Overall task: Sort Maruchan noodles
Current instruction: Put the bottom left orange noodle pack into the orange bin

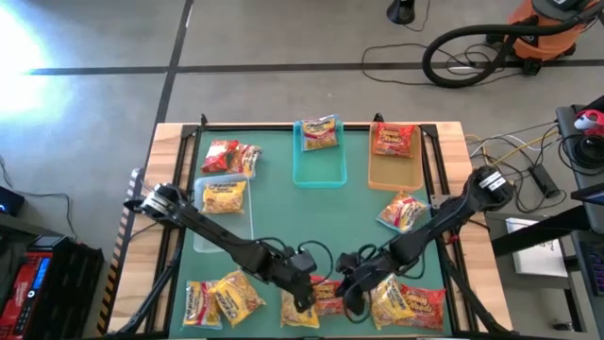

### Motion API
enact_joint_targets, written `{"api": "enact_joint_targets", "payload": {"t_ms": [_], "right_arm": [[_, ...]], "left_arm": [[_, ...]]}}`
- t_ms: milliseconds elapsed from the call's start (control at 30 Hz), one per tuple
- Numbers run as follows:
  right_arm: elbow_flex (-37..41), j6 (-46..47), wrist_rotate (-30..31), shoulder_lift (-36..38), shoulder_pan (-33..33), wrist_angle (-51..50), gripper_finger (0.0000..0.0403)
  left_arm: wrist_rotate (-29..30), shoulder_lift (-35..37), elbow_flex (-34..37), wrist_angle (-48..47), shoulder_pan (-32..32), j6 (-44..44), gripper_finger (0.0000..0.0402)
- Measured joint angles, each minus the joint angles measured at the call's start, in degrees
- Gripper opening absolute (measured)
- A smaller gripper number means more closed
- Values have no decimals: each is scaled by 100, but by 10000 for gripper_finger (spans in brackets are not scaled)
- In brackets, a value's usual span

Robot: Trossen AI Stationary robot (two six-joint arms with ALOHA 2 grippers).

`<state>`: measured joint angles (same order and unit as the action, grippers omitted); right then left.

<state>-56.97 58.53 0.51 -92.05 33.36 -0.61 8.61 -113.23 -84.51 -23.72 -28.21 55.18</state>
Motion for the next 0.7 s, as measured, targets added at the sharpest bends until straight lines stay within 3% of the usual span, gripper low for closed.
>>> {"api": "enact_joint_targets", "payload": {"t_ms": [367, 600, 700], "right_arm": [[-1249, -501, -95, -1328, 241, -256, 34], [-1368, -790, 35, -1478, 123, -830, 34], [-1332, -1006, 423, -1373, 38, -1453, 34]], "left_arm": [[417, -226, -211, -23, -342, -117, 166], [569, -116, -217, 226, -475, -7, 166], [590, -114, -217, 354, -510, 64, 166]]}}
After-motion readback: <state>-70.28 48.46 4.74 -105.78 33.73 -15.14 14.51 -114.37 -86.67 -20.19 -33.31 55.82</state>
